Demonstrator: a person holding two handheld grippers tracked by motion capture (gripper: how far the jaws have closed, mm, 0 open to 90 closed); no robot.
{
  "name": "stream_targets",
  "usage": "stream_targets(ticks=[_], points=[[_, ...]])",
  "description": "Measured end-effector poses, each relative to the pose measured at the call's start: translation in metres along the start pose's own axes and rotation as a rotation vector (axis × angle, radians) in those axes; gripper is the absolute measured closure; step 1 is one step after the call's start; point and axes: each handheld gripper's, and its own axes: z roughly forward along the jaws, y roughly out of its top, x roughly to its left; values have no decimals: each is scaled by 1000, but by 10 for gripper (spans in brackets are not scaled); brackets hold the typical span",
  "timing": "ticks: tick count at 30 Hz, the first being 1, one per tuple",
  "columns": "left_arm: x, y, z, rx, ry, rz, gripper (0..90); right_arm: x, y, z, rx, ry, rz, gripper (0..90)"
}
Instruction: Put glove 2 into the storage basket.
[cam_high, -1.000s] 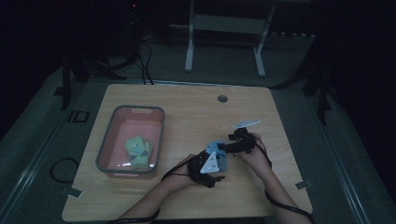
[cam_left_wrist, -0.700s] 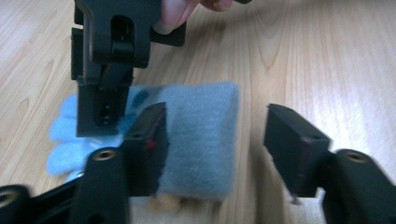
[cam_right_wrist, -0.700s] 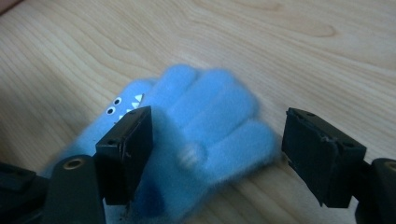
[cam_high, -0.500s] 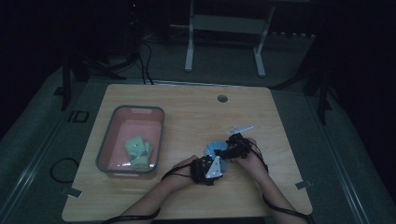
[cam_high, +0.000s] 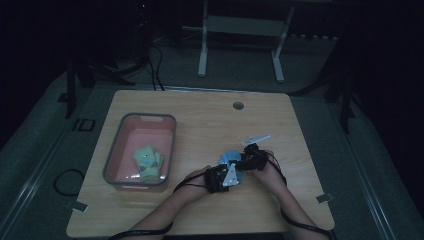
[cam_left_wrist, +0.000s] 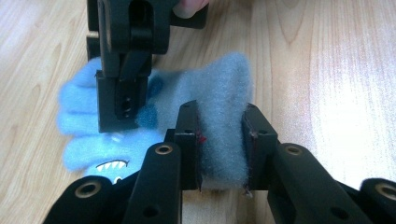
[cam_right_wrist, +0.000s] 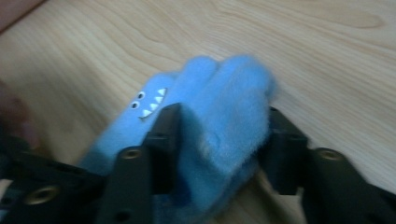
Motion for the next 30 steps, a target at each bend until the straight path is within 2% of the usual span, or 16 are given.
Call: stream_targets(ticks=[1,2,6,10,12,18,22,25,30], points=[[1,0,0,1,-4,-4,741,0,1,1,3,6,-4,619],[2,0,0,1,-11,-8,747,-1,2,2,13,42,17,688],[4,1,-2,11,-25,-27,759,-1,4,4,22,74,41,746],[8,2,-6,20,-40,-54,767,-3,4,4,13,95,81,765],[8,3,-8,27,-40,-50,769,-3,5,3,12,97,83,767],[11,8,-19,44,-29,-27,770,3,14,-2,-8,100,68,769],[14,12,-30,56,-18,-17,770,6,21,-7,-26,122,72,769],[16,16,-44,64,-6,-4,770,11,29,-12,-36,131,61,769],[21,19,-58,64,7,-8,770,15,38,-18,-51,144,48,768]])
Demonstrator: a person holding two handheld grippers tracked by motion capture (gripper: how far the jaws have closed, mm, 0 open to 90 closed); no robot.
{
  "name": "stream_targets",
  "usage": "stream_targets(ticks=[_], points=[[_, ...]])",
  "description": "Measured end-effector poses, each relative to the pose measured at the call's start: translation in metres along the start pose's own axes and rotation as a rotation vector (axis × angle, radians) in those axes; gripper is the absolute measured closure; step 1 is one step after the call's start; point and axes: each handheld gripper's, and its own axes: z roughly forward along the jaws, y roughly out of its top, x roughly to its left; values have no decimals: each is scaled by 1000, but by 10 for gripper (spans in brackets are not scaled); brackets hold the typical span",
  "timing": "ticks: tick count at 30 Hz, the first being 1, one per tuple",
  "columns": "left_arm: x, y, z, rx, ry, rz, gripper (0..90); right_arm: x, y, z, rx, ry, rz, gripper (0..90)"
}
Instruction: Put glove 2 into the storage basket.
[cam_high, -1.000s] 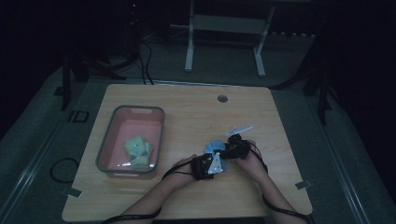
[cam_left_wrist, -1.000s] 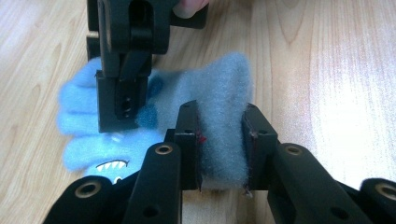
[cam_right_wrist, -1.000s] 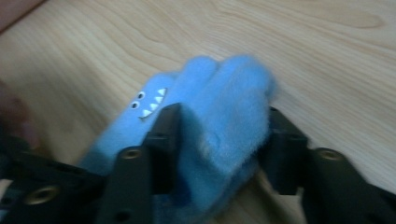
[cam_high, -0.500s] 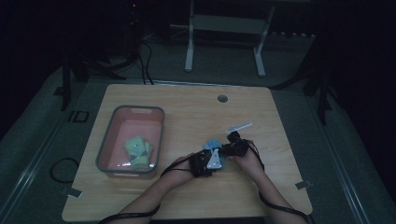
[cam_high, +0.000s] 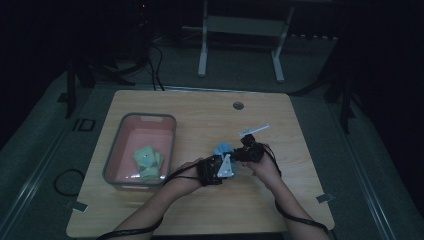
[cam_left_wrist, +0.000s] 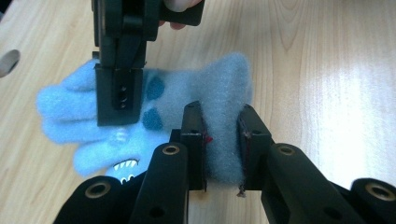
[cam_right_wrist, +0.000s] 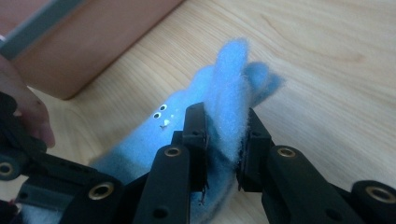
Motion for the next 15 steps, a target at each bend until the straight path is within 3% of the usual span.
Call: stream_targets(ticks=[6,15], points=[[5,1,-23,15,26,19,770,12,17,-4,-15,21,-27,769],[13,-4,-48,35,49,3,769,30,41,-1,-18,37,-74,769]])
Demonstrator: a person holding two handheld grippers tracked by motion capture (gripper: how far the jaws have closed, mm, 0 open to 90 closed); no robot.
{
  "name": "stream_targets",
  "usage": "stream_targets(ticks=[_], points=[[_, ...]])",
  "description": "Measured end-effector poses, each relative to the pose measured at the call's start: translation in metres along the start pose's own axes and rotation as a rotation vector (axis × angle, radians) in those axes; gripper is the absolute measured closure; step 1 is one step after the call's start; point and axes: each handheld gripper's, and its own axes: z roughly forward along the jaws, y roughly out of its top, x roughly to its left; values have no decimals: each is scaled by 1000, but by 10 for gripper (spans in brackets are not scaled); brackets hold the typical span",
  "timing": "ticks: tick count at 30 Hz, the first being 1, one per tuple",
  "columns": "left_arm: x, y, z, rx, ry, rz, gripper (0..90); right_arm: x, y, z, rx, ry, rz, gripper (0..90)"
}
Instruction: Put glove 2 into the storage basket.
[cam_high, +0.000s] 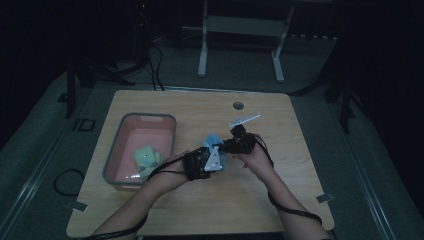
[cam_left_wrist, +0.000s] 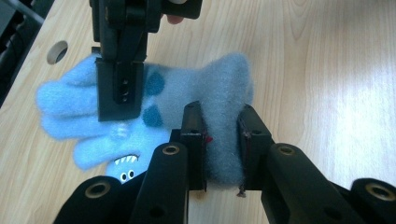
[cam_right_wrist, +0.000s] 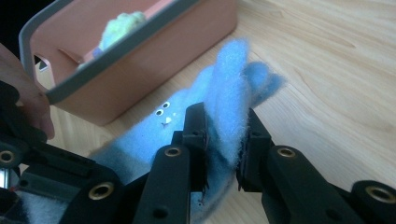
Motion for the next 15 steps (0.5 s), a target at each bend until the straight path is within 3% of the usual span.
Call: stream_targets(ticks=[15], points=[[13,-18,-40,30,43,-26,769,29,41,14,1,10,-76,770]])
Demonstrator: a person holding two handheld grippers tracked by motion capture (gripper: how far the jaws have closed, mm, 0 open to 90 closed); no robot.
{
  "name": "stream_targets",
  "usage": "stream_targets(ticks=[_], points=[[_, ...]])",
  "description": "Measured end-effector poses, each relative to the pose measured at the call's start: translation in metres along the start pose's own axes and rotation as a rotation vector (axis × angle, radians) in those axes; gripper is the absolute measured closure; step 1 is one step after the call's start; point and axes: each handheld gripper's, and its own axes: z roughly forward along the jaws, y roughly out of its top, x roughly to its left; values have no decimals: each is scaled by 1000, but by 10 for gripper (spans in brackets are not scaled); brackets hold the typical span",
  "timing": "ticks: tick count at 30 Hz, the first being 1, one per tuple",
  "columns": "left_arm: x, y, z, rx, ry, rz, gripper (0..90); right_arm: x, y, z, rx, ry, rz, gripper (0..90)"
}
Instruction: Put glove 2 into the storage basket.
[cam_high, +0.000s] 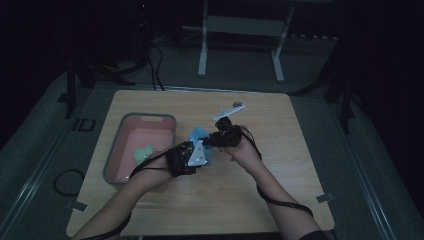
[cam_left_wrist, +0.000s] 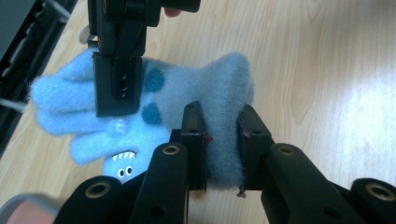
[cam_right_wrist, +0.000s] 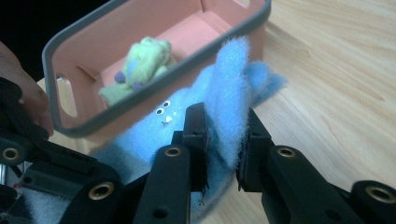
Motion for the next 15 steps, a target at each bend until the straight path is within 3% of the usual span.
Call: stream_targets(ticks=[5,9,15], points=[[2,-5,-7,10,8,-3,769,9,11,6,10,2,-22,770],[6,-16,-18,25,23,-39,769,19,24,15,13,7,-49,770],[7,-27,-28,43,34,-43,769,27,33,25,20,26,-62,771]])
